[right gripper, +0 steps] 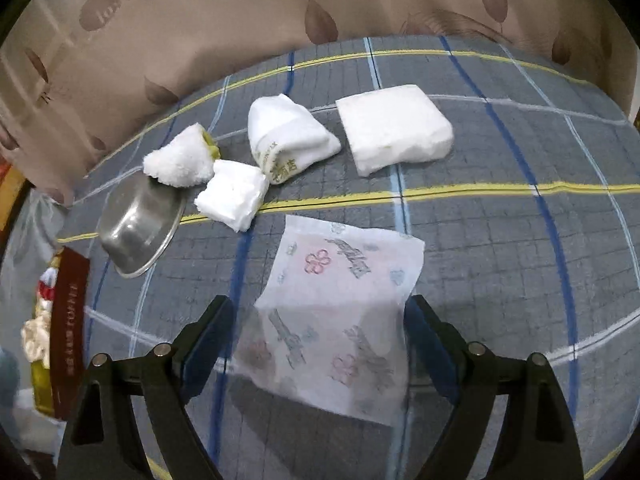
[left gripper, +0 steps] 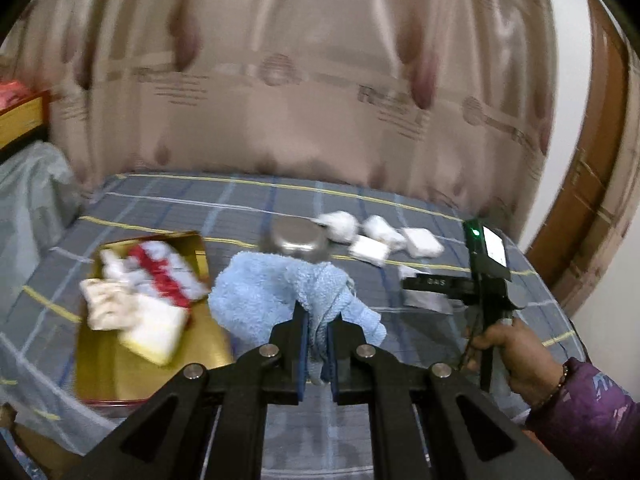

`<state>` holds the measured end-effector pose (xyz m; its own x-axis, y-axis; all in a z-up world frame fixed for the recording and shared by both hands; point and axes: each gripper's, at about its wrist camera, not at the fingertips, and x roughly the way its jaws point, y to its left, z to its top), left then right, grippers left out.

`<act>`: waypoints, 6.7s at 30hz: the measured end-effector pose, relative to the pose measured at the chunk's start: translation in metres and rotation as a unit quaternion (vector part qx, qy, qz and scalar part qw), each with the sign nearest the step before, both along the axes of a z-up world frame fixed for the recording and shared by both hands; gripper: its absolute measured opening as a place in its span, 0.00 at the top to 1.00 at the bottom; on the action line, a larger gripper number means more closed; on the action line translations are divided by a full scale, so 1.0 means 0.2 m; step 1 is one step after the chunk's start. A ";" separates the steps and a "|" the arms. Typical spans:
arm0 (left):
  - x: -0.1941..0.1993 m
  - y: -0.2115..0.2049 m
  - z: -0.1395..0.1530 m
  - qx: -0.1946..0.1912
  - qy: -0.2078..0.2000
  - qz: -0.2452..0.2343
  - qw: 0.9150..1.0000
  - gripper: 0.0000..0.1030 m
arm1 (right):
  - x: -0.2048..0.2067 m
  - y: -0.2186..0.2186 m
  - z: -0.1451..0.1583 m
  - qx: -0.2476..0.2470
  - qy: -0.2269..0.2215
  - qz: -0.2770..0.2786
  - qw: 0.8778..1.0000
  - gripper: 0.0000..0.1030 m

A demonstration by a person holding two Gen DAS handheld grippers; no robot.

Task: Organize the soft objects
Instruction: 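Carry the blue towel toward the tin with the left gripper while the right gripper grasps the printed tissue packet, then release the blue towel into the gold tin with the left gripper, then lower the printed tissue packet into the gold tin and open the right gripper, then move both grippers back toward the white items beside the steel bowl, then grasp the small white tissue piece beside the steel bowl with the left gripper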

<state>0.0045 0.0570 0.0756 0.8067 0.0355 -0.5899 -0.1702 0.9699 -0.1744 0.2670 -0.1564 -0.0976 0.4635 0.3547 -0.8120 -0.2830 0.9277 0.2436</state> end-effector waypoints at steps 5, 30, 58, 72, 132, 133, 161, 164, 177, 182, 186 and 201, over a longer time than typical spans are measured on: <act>-0.13 0.25 0.00 0.007 0.004 0.062 0.998 0.92 | 0.00 0.01 0.01 -0.017 -0.008 0.010 1.000 0.86; -0.06 0.66 -0.35 0.054 0.075 0.120 0.988 0.78 | -0.48 0.17 0.47 0.131 -0.056 0.122 0.982 0.89; -0.54 0.62 -0.19 0.070 0.028 0.287 0.955 0.37 | -0.74 1.56 0.41 0.073 0.000 0.332 0.940 0.89; -0.55 0.71 -0.24 0.039 0.050 0.292 0.954 0.37 | -0.79 1.81 0.27 0.009 -0.006 0.346 0.938 0.89; -0.26 0.17 -0.18 0.069 0.070 0.091 0.991 0.37 | -0.38 -0.59 0.00 -0.130 -0.130 -0.045 0.982 0.32; -0.20 0.13 -0.16 0.045 0.073 0.069 0.994 0.37 | -0.38 -0.61 -0.04 -0.120 -0.123 -0.047 0.984 0.32; 1.48 -0.15 -0.57 -0.378 0.231 0.120 0.888 0.37 | -0.44 -0.69 0.03 0.043 -0.158 0.027 0.986 0.22; 1.55 -0.14 -0.61 -0.375 0.239 0.135 0.886 0.37 | -0.46 -0.71 0.04 0.055 -0.163 0.029 0.985 0.22; 1.73 -0.04 -0.78 -0.348 0.334 0.223 0.847 0.30 | -0.46 -0.73 0.05 0.079 -0.168 0.036 0.982 0.20; 1.80 -0.08 -0.77 -0.304 0.378 0.232 0.843 0.26 | -0.45 -0.74 0.05 0.084 -0.168 0.034 0.982 0.16; 1.79 -0.08 -0.77 -0.301 0.375 0.245 0.842 0.24 | -0.45 -0.74 0.05 0.088 -0.165 0.033 0.982 0.16; 1.65 -0.02 -0.74 -0.298 0.374 0.279 0.832 0.75 | -0.44 -0.75 0.05 0.102 -0.158 0.026 0.982 0.09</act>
